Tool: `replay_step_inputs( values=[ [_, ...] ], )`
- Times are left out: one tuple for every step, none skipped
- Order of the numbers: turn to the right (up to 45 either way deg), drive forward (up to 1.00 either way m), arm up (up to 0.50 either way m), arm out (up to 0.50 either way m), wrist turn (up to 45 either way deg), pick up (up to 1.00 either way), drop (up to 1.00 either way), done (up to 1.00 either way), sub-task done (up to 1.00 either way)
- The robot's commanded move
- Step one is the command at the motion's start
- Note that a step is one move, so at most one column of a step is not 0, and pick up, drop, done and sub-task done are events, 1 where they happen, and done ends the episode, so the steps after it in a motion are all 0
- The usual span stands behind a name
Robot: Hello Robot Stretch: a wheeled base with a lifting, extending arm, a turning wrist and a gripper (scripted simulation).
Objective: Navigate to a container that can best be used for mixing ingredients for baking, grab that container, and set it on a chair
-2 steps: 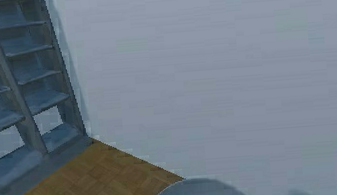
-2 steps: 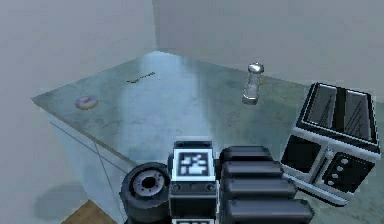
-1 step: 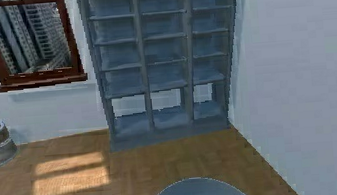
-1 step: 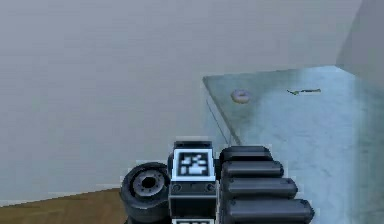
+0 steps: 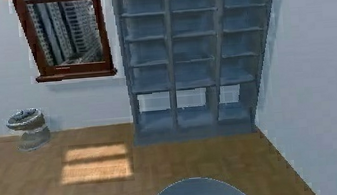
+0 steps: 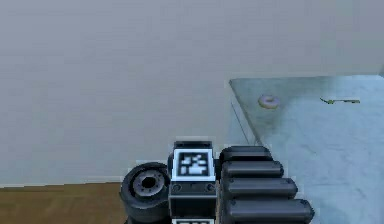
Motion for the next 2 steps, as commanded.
replay_step_inputs(
  values=[
    [-3.0,0.00,0.00,0.00,0.0,0.00,0.00,0.00,0.00],
    [0.0,0.05,0.00,0.00,0.0,0.00,0.00,0.00,0.00]
  ],
)
